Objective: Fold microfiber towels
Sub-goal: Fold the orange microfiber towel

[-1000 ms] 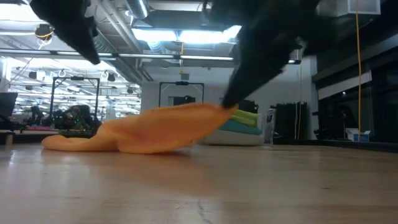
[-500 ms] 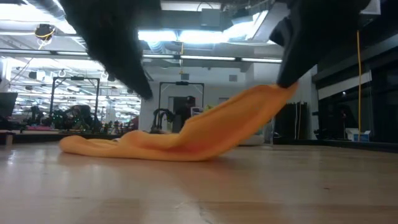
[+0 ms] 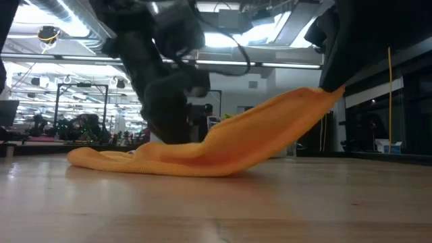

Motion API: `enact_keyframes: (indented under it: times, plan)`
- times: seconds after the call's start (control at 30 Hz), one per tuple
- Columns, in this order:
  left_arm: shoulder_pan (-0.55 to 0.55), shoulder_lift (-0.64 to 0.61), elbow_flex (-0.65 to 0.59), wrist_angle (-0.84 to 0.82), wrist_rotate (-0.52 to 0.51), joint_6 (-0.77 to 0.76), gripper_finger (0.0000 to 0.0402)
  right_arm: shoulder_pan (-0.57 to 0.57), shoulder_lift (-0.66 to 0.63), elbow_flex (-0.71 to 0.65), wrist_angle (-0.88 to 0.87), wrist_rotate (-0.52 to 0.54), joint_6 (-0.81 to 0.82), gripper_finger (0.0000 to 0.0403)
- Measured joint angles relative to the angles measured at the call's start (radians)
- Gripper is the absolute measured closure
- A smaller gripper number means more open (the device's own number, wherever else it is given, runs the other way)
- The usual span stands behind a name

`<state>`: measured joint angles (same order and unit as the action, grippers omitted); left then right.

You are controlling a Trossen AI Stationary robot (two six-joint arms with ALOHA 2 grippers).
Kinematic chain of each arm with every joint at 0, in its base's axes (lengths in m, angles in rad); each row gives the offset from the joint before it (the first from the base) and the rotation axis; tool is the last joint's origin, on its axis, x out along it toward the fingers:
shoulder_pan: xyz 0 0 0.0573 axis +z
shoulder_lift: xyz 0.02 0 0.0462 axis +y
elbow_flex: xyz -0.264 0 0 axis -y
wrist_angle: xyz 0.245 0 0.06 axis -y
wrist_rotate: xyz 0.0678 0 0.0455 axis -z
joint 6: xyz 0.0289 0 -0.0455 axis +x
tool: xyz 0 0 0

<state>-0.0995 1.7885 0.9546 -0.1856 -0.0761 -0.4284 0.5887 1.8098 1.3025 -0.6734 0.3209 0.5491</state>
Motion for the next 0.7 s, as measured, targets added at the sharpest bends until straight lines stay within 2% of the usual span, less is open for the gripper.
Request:
enact_keyframes:
  times: [0.3,0.43,0.7]
  plan:
    - [0.098,-0.010,0.000,-0.013,0.014,0.055,0.0306,0.001,0.000,0.000,-0.004,-0.005,0.000,0.0399]
    - [0.118,-0.013,0.000,-0.051,0.022,0.064,0.0292,0.002,0.000,0.000,-0.010,-0.008,0.000,0.0398]
    - [0.108,-0.007,0.000,-0.063,0.165,0.041,0.0263,0.002,0.000,0.000,-0.013,-0.008,-0.008,0.0398]
